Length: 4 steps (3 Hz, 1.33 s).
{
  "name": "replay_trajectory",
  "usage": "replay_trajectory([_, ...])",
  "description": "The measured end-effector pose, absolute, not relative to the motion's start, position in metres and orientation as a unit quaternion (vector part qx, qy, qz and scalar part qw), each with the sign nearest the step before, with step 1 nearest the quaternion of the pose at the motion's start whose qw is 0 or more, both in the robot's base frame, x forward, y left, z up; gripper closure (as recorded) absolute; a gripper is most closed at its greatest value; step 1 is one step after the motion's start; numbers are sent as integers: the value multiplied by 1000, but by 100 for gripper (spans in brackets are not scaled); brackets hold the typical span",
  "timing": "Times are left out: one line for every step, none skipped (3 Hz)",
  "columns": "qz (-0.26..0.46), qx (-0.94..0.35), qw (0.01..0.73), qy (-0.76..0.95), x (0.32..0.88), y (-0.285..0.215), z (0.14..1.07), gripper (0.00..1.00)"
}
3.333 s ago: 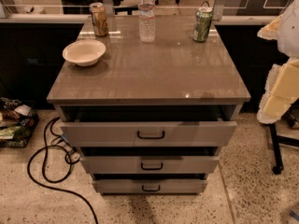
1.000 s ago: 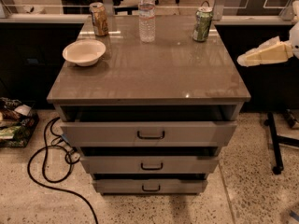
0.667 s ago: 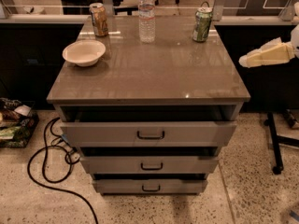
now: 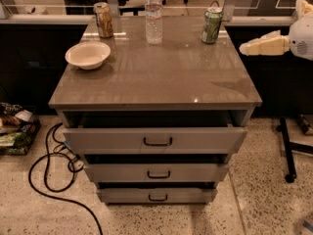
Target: Place green can into paper bowl
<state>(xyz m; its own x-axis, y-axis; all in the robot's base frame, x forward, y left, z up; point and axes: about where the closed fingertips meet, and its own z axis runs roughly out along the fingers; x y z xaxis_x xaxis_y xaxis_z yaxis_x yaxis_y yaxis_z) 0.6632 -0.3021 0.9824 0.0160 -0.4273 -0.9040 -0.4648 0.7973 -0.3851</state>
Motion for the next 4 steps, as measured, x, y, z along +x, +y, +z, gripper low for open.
replay_trajectory([44, -287, 661, 692, 704, -310, 975, 0])
replay_trajectory([74, -259, 665, 697, 744, -311, 969, 0])
replay_trajectory([102, -230, 665, 703, 777, -310, 962, 0])
replay_trajectory([136, -205, 668, 702, 829, -292, 950, 0])
